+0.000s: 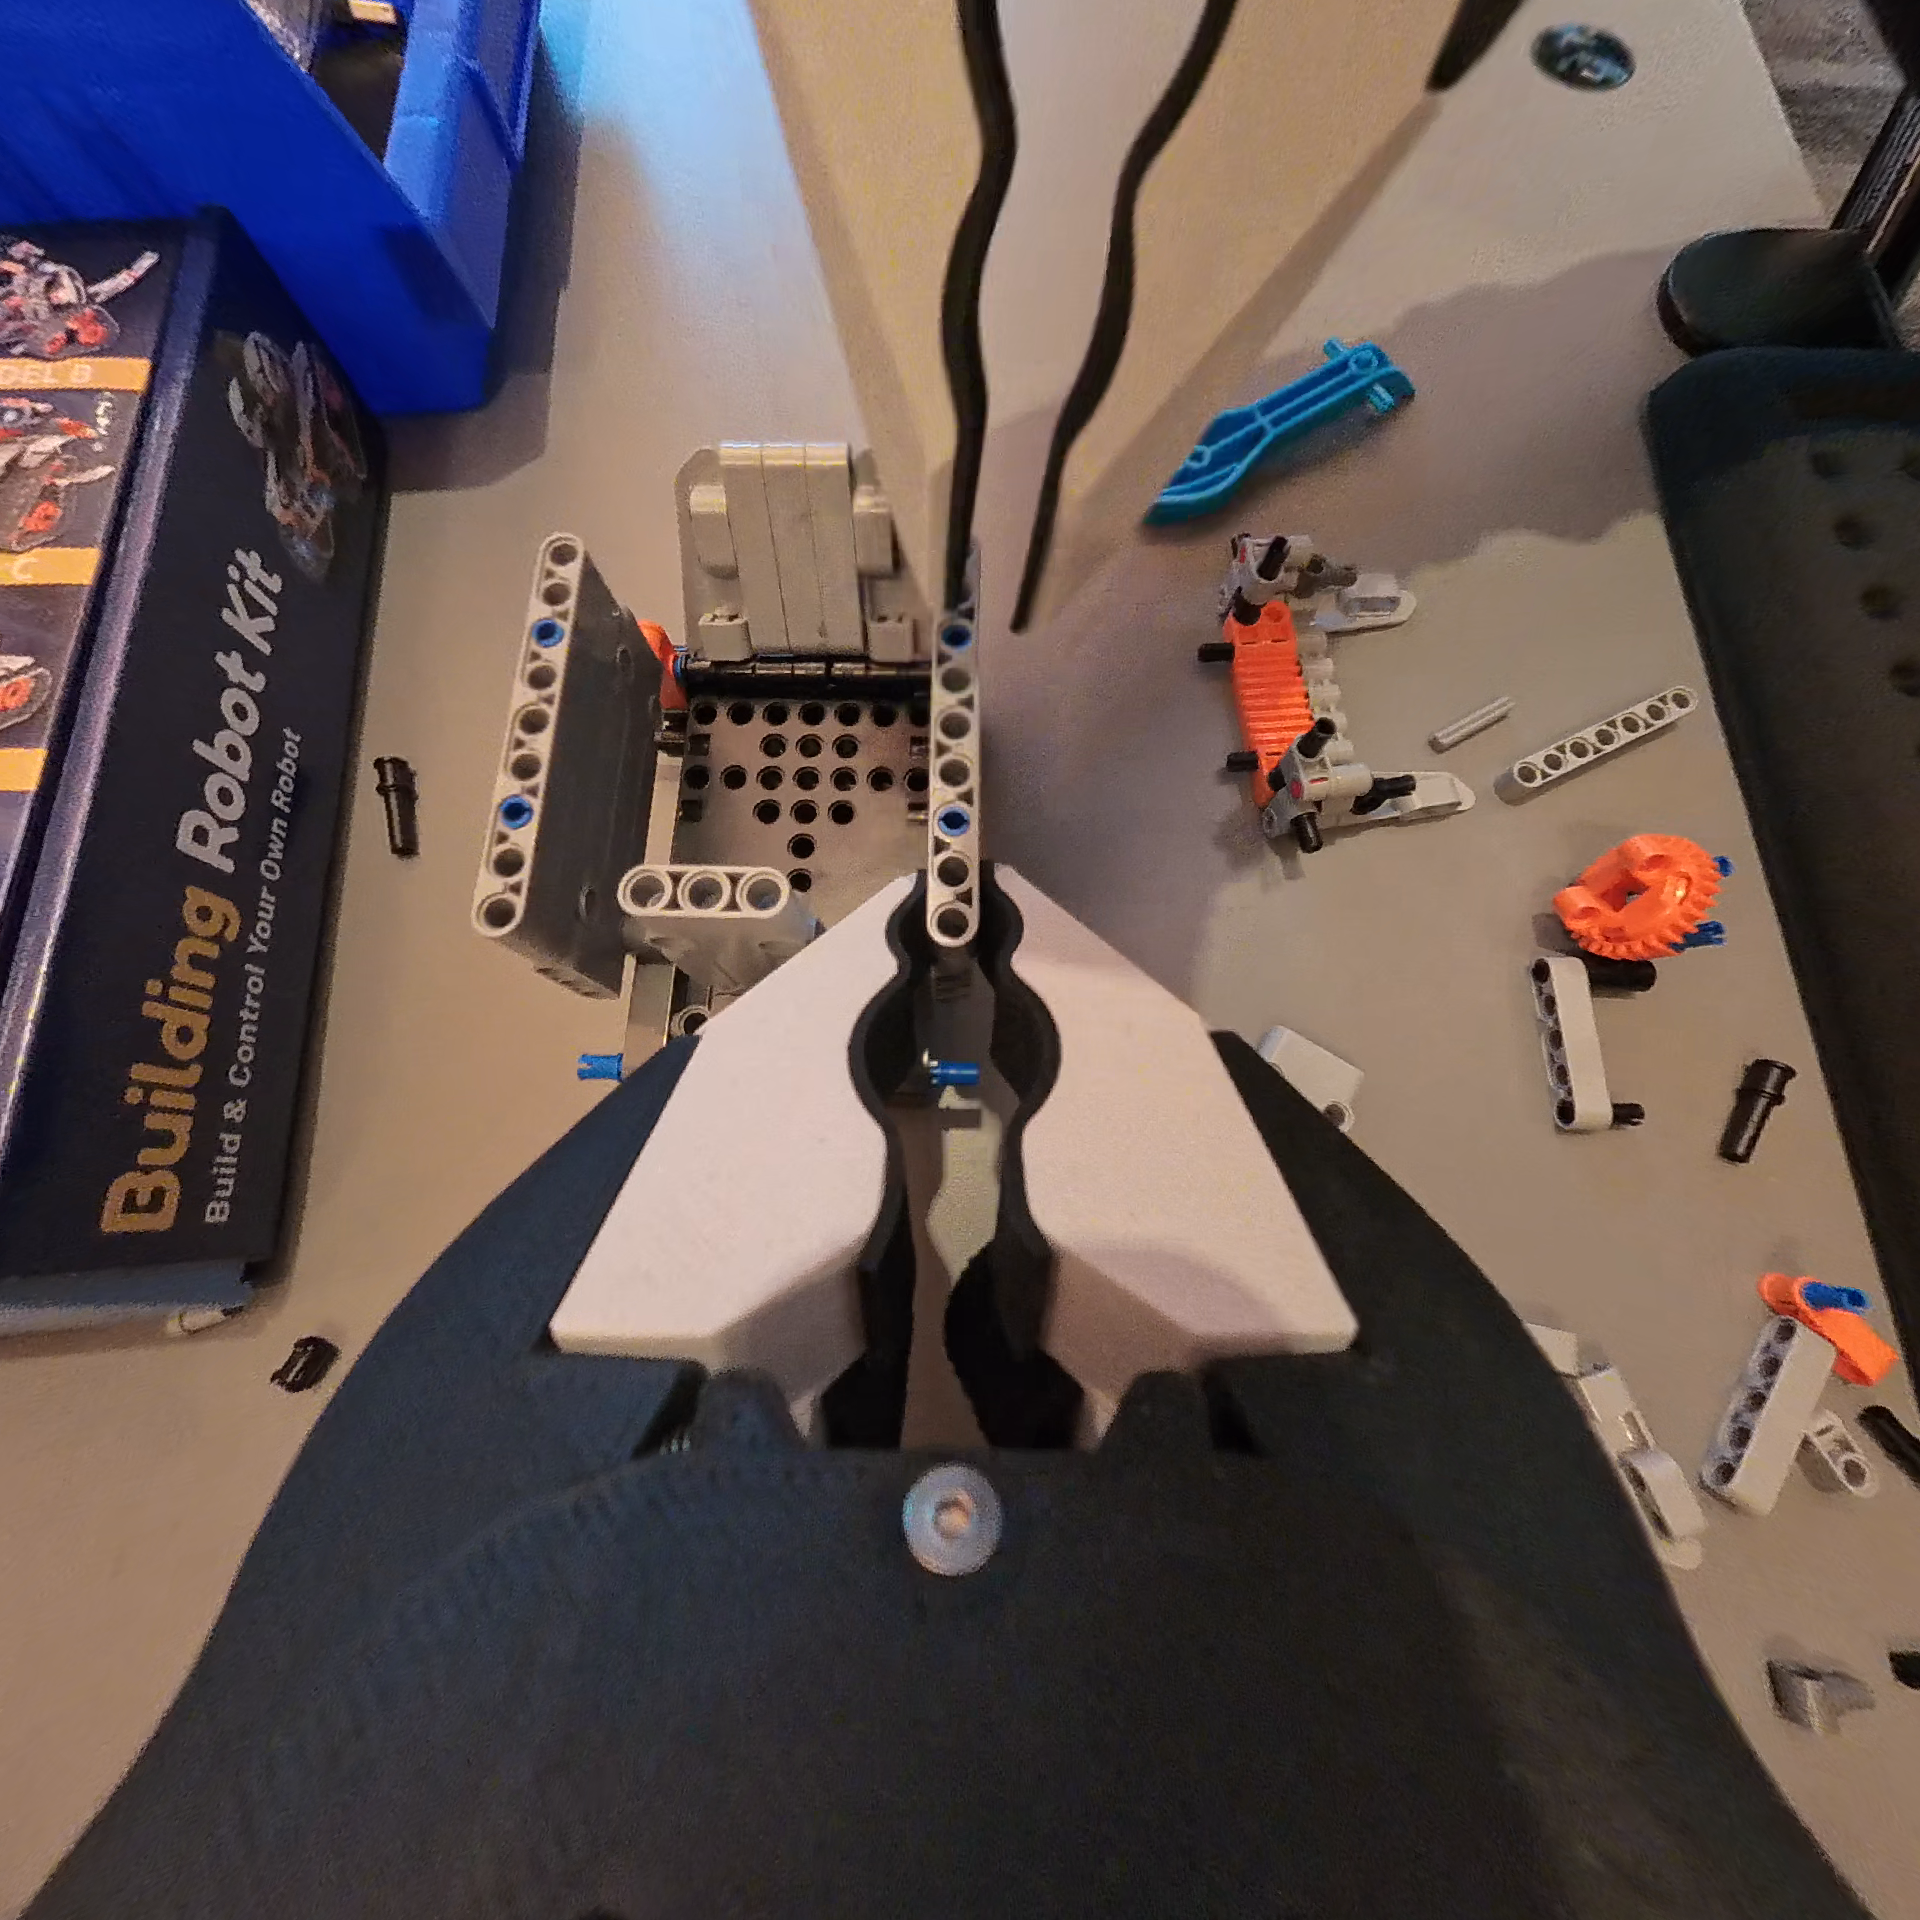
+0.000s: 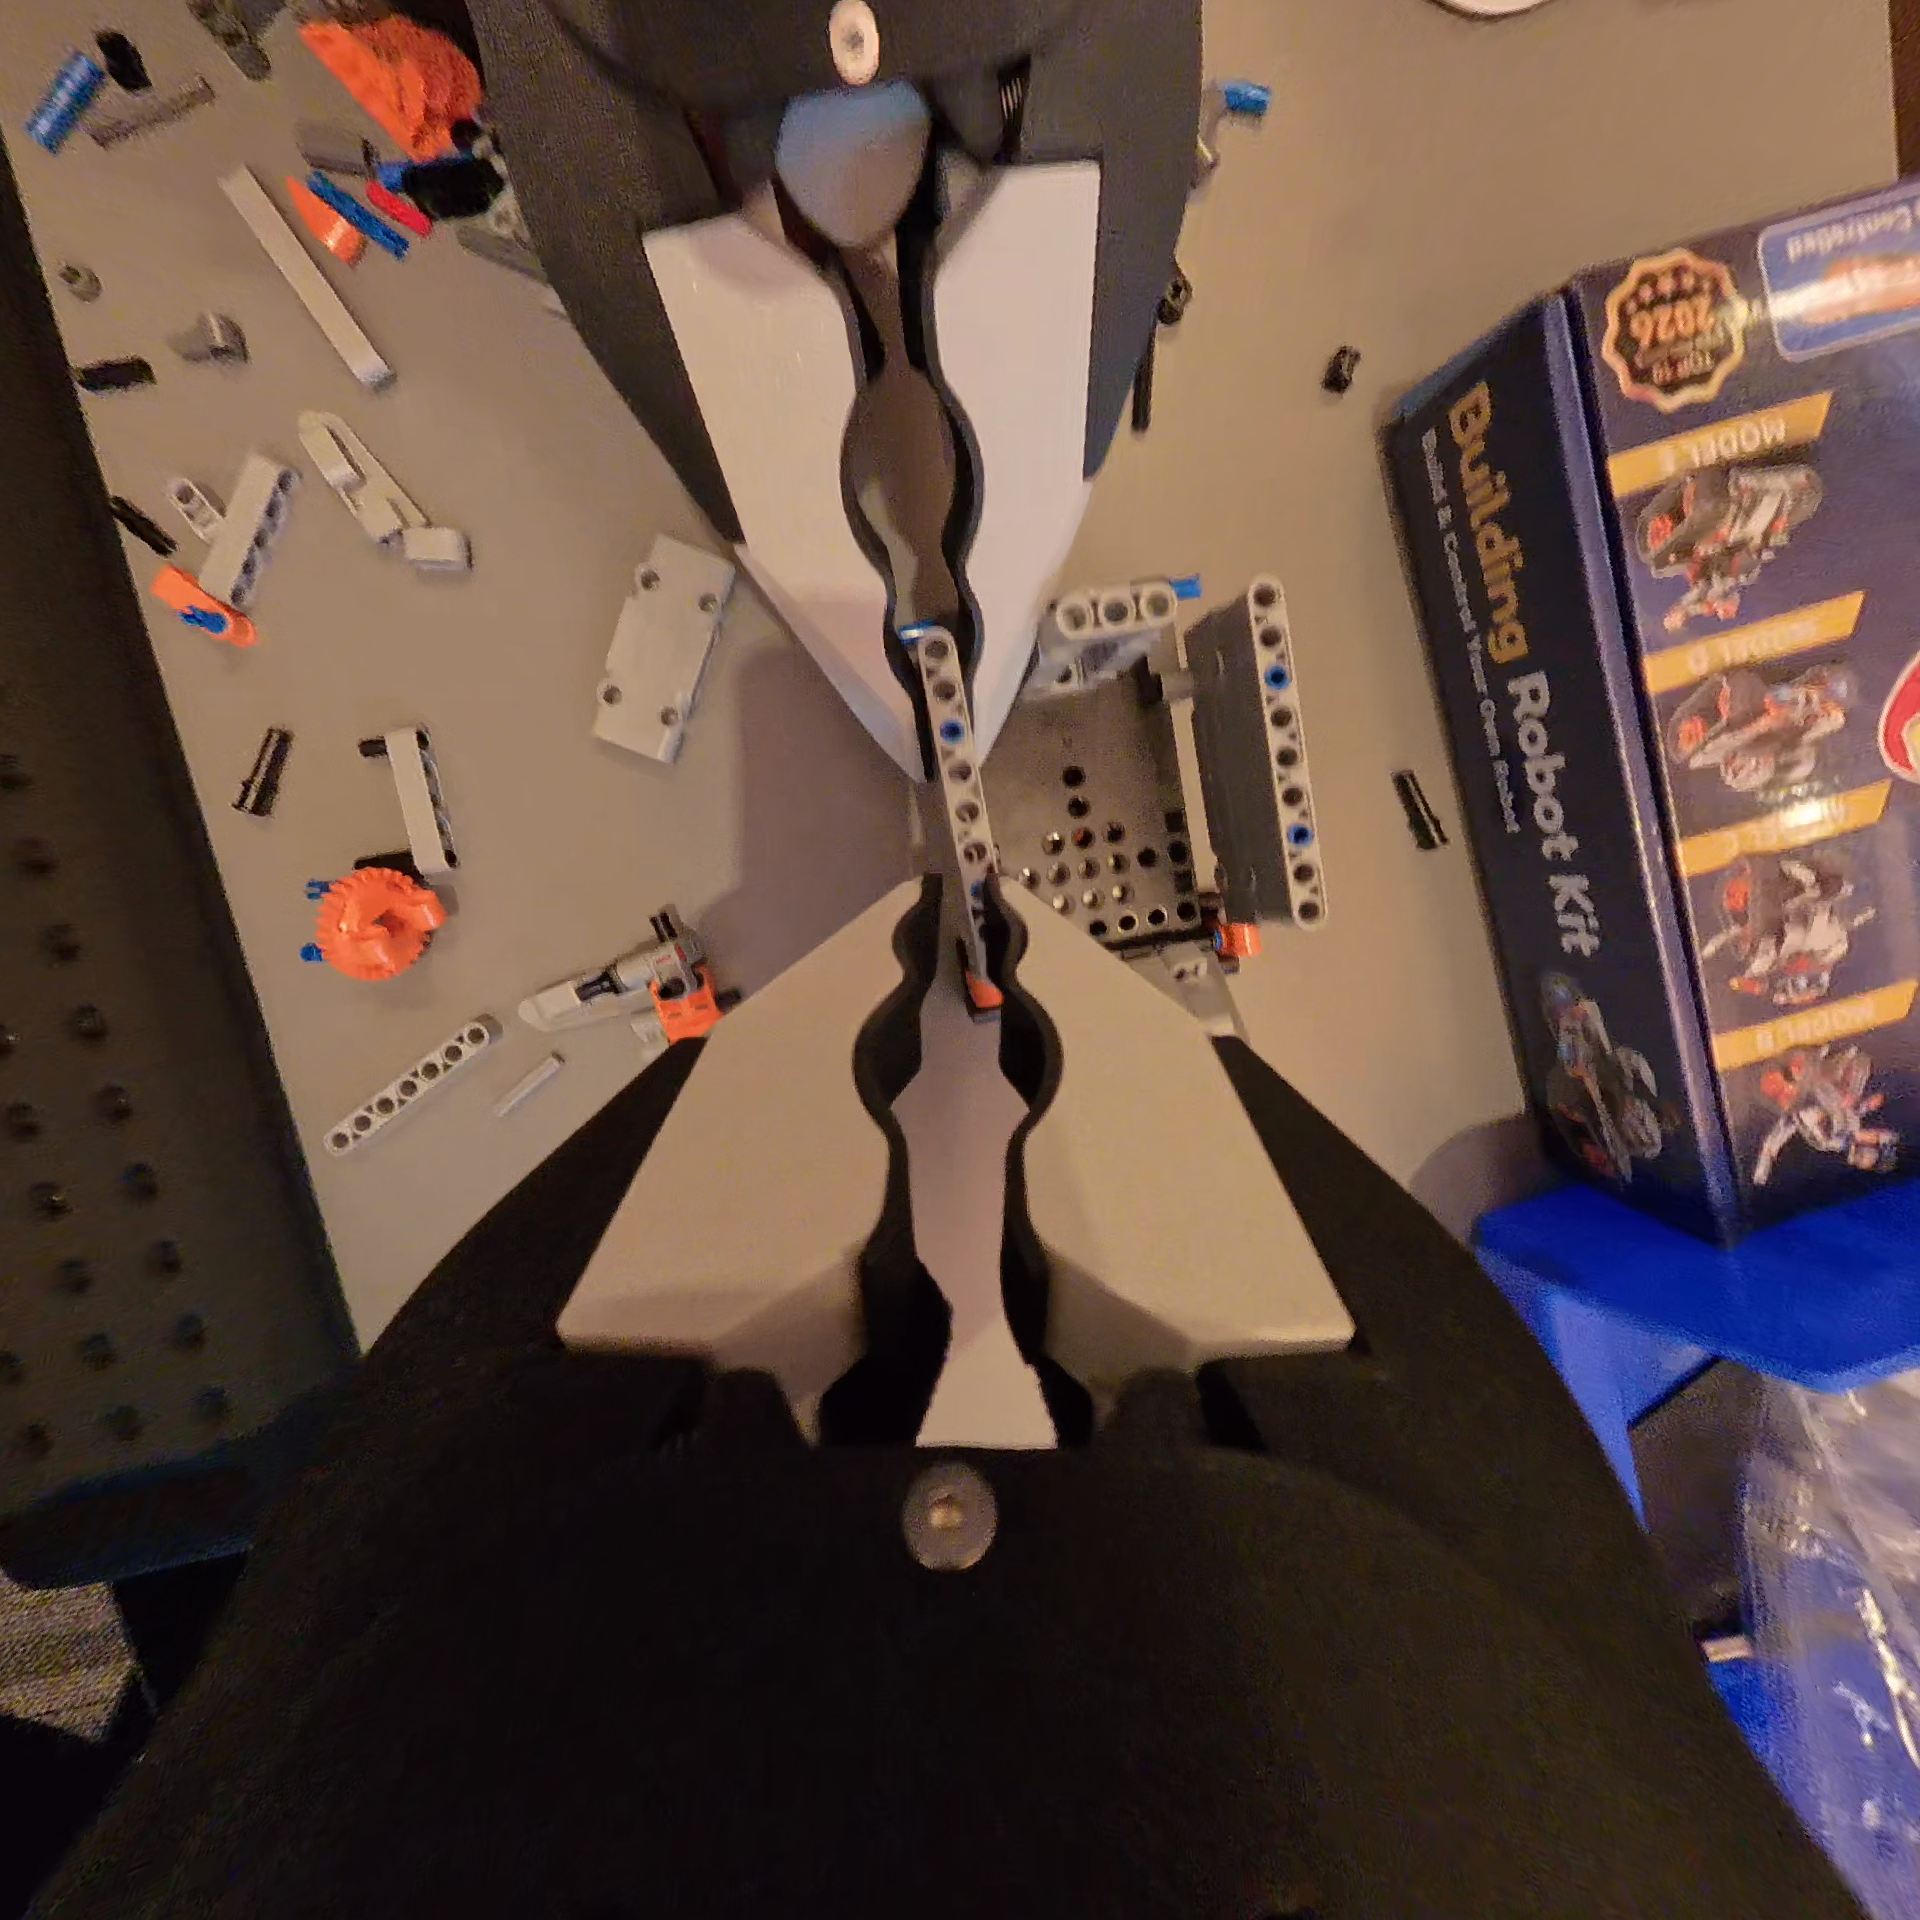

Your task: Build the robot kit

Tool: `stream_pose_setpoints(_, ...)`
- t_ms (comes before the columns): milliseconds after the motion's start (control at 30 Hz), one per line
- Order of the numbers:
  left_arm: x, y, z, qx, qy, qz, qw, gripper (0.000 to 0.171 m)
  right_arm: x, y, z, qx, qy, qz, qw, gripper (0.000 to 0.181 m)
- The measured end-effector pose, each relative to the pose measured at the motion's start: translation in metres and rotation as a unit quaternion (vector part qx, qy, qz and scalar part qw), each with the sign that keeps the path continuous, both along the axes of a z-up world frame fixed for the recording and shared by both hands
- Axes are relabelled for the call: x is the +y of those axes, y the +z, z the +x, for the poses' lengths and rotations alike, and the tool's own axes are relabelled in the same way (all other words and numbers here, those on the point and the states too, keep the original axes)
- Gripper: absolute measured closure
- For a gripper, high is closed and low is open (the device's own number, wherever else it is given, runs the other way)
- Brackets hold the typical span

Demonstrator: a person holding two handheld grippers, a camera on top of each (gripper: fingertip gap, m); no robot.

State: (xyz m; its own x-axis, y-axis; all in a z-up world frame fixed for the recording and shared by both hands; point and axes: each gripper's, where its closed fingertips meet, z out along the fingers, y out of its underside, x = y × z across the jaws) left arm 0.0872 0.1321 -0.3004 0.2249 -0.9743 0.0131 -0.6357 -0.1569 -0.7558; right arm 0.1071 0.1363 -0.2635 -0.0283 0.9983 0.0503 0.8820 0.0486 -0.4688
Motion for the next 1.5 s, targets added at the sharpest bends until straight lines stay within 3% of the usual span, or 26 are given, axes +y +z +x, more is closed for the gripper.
stream_pose_setpoints(367,-0.003,-0.001,0.003,0.004,0.001,-0.002,1.0,0.168,-0.001,-0.009,0.001,-0.026,0.006,-0.032,0.999,0.181)
stream_pose_setpoints(533,-0.002,-0.001,0.002,0.002,0.002,-0.007,1.0,0.168,0.0,-0.009,0.001,0.023,0.0,-0.059,0.998,0.181)
stream_pose_setpoints(767,-0.001,-0.001,0.001,0.003,0.0,-0.001,1.0,0.166,0.003,0.001,0.009,0.058,-0.038,-0.033,0.997,0.181)
stream_pose_setpoints(1267,0.0,-0.002,0.0,0.002,0.002,-0.007,1.0,0.166,0.004,-0.01,0.015,-0.008,-0.05,-0.053,0.997,0.181)
stream_pose_setpoints(1400,0.001,-0.001,0.001,-0.001,0.003,0.003,1.0,0.166,0.004,0.005,-0.002,0.038,-0.056,-0.019,0.998,0.176)
stream_pose_setpoints(1500,0.0,-0.002,0.0,0.0,0.001,0.004,1.0,0.166,0.009,-0.001,-0.009,0.028,-0.069,0.002,0.997,0.181)
